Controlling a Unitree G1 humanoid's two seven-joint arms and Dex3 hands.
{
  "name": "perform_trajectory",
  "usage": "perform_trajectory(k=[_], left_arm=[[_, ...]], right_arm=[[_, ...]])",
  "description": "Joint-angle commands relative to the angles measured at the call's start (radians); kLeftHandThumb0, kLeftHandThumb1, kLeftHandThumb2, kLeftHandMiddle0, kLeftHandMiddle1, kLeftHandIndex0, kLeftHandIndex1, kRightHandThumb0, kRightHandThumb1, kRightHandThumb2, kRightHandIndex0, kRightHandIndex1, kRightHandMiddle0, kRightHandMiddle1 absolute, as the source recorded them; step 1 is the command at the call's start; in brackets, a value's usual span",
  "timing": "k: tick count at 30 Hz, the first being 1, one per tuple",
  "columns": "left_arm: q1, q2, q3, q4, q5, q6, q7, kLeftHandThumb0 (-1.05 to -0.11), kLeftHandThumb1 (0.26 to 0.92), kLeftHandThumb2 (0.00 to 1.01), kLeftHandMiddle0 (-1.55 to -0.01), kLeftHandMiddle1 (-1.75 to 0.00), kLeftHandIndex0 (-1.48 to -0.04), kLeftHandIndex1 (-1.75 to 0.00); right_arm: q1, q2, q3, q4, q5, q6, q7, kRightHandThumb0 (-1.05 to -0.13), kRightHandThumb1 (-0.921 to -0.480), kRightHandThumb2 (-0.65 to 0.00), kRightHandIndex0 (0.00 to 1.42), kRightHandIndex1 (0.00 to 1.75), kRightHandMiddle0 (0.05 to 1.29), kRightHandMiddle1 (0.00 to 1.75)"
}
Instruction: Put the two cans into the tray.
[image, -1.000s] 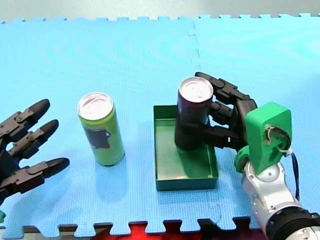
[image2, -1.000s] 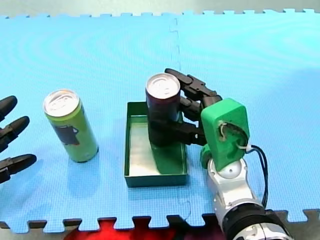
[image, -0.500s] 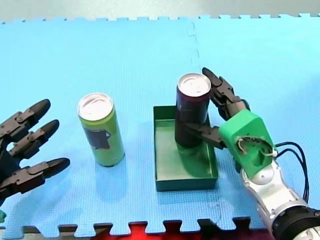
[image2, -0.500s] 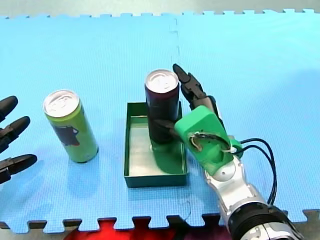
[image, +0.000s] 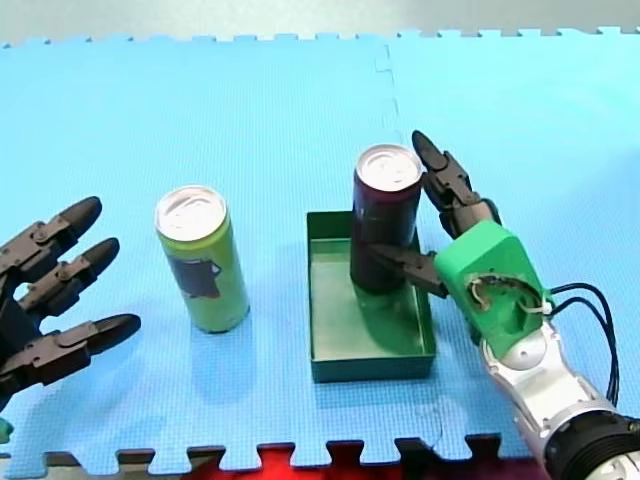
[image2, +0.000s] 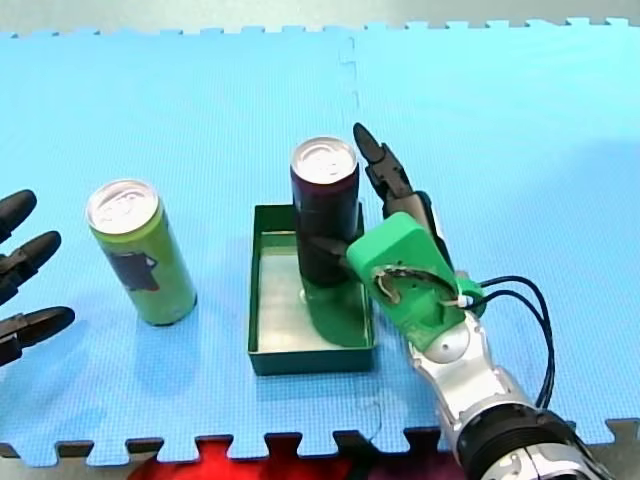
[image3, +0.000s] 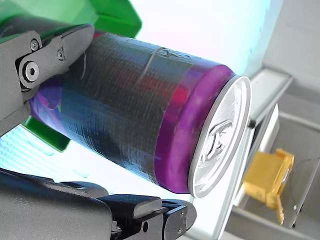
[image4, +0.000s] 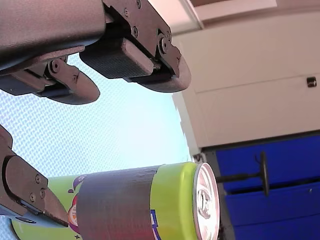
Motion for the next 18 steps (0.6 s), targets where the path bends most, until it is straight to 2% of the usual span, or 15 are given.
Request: perform_trajectory(k=[1,5,7,9,11,12,14,16,18], left_arm=[[-0.002,0.004,0.003,-0.001,-0.007,0.003,-0.001,-0.667,0.620,0.00,-0.56,0.00,-0.55,0.00],[-0.002,0.003,0.002,-0.001,-0.006,0.001,-0.001,-0.665,0.620,0.00,-0.56,0.00,-0.55,0.00],[-0.001,0.003,0.002,-0.002,-0.004,0.000,0.000,-0.663,0.619,0.00,-0.56,0.00,-0.55,0.00],[-0.001,0.003,0.001,-0.002,-0.003,-0.001,0.001,-0.660,0.619,0.00,-0.56,0.00,-0.55,0.00],[-0.002,0.003,0.001,-0.002,-0.002,0.000,0.002,-0.658,0.619,0.00,-0.56,0.00,-0.55,0.00],[-0.004,0.003,0.000,-0.001,-0.001,0.001,0.002,-0.658,0.619,0.00,-0.56,0.00,-0.55,0.00],[-0.006,0.003,0.000,0.003,0.001,0.000,0.003,-0.656,0.619,0.00,-0.56,0.00,-0.55,0.00],[-0.008,0.003,0.000,0.006,0.003,-0.002,0.004,-0.656,0.619,0.00,-0.56,0.00,-0.55,0.00],[-0.009,0.003,-0.001,0.007,0.004,-0.003,0.005,-0.658,0.619,0.00,-0.56,0.00,-0.55,0.00]], right_arm=[[-0.005,-0.006,-0.001,0.000,0.006,-0.001,0.002,-1.048,-0.841,-0.007,0.21,0.00,0.16,0.00],[0.007,-0.012,-0.002,-0.013,0.011,-0.010,0.015,-1.048,-0.848,-0.009,0.20,0.00,0.15,0.00],[0.029,-0.023,-0.005,-0.036,0.021,-0.024,0.038,-1.048,-0.851,-0.010,0.20,0.00,0.15,0.00],[0.065,-0.038,-0.010,-0.082,0.037,-0.034,0.070,-1.048,-0.855,-0.010,0.20,0.00,0.15,0.00],[0.107,-0.050,-0.010,-0.155,0.048,-0.025,0.096,-1.048,-0.857,-0.010,0.19,0.00,0.15,0.00],[0.137,-0.055,-0.009,-0.214,0.052,-0.003,0.106,-1.048,-0.858,-0.010,0.19,0.00,0.15,0.00],[0.195,-0.059,-0.006,-0.341,0.052,0.063,0.118,-1.048,-0.859,-0.010,0.19,0.00,0.15,0.00],[0.244,-0.058,0.000,-0.449,0.043,0.127,0.122,-1.048,-0.859,-0.009,0.19,0.00,0.15,0.00],[0.289,-0.051,0.011,-0.540,0.032,0.175,0.125,-1.048,-0.859,-0.008,0.19,0.00,0.15,0.00]])
